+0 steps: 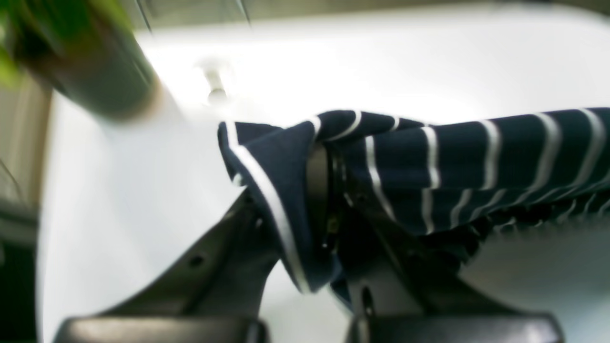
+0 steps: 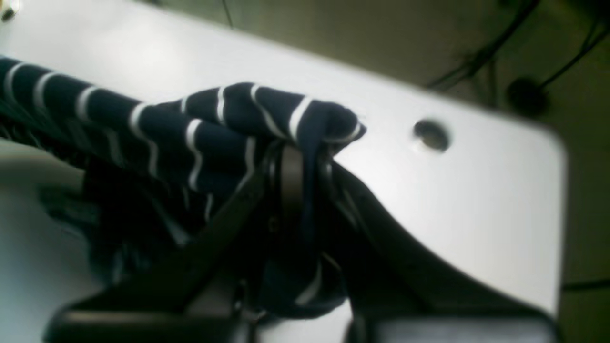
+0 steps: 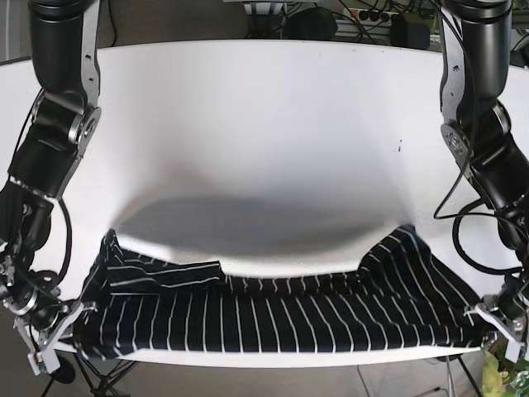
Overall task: Fold the T-shirt properly
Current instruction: 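Lift the shirt with both grippers and lay it back down flatter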
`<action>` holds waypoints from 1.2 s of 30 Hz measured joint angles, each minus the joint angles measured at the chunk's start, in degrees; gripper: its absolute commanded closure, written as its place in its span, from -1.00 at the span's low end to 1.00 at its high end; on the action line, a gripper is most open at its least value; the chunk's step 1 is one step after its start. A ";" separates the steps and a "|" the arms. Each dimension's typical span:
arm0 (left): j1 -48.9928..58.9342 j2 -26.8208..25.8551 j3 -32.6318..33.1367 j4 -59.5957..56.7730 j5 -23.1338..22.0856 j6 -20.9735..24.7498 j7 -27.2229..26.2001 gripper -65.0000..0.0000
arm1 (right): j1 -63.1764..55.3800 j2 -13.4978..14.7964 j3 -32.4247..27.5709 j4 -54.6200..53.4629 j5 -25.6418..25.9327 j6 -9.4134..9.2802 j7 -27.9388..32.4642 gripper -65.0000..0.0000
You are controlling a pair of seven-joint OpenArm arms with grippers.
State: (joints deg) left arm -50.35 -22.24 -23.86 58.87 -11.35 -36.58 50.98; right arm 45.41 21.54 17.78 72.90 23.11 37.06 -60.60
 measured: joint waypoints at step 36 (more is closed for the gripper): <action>1.97 0.00 1.62 11.50 -1.53 0.15 0.31 1.00 | 6.40 1.97 2.95 3.08 1.22 0.48 -9.49 0.94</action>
State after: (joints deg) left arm -48.38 -22.24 -22.24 70.37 -12.88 -36.42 51.29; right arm 51.81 23.51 20.73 75.99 24.34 37.54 -70.08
